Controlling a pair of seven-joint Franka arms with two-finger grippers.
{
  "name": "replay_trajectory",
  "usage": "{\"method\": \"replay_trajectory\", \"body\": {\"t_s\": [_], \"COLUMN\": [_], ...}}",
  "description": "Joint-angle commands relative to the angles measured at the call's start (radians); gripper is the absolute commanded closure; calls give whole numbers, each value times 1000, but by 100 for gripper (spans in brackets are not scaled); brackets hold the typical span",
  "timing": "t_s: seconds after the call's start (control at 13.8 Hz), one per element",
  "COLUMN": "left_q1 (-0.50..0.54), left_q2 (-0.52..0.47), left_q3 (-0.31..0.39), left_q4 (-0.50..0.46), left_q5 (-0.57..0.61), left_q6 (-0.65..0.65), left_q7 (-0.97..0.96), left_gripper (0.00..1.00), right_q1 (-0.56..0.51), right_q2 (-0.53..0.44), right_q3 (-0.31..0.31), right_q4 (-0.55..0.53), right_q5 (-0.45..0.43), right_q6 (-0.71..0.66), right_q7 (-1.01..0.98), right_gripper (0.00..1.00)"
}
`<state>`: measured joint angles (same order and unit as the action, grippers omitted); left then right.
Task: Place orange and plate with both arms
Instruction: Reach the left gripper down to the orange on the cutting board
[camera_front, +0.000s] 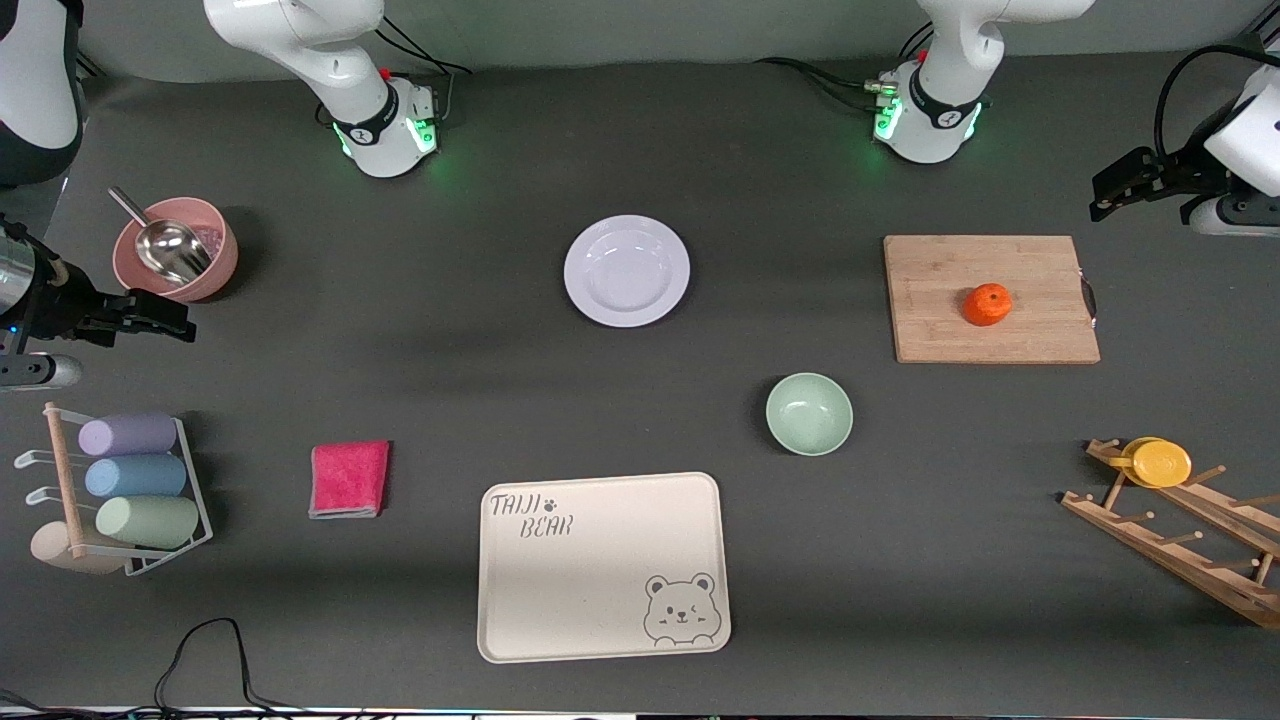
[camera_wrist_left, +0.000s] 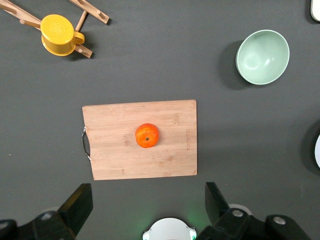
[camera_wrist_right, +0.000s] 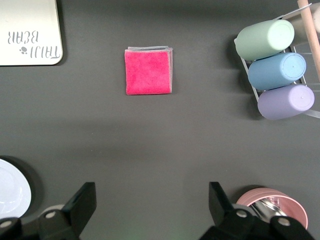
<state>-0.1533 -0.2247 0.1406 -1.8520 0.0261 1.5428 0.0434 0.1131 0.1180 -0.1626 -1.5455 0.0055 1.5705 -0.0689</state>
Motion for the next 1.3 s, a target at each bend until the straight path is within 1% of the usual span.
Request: {"method": "replay_trajectory", "body": {"t_s": [0.0,0.22,0.36,0.51,0.58,0.72,0.87,1.01,1.09,1.23], "left_q1": [-12,-12,-11,-8,-8,-3,11,18,27,35], "left_q2": [-5,-5,-8,-25,-39,-64,-100,-76,-50,31], "left_q3": [7,7,8,10,11,13,14,16,19,20], "left_q4": [1,-9,-45,-128,-188,-351,-557,-704,-752,-771], "left_q5": [15,15,15,17,17,32,54,72,98,106], "left_q6": [-12,-3,2,55,107,259,487,710,793,878], "left_q7": [15,21,23,23,24,26,26,26,26,26], "left_gripper": [0,0,0,0,0,0,0,0,0,0], "right_q1": [2,2,2,2,3,8,43,95,118,178], "right_q2": [-3,-5,-8,-27,-38,-84,-168,-253,-291,-360], "right_q3": [0,0,0,0,0,0,0,0,0,0], "right_q4": [4,4,1,-13,-19,-45,-118,-201,-237,-307], "right_q5": [4,4,4,4,4,4,4,5,5,5], "right_q6": [-9,-9,-10,-14,-15,-40,-40,-29,-26,3], "right_q7": [24,24,24,26,26,29,76,136,174,251], "right_gripper": [0,0,0,0,0,0,0,0,0,0]}}
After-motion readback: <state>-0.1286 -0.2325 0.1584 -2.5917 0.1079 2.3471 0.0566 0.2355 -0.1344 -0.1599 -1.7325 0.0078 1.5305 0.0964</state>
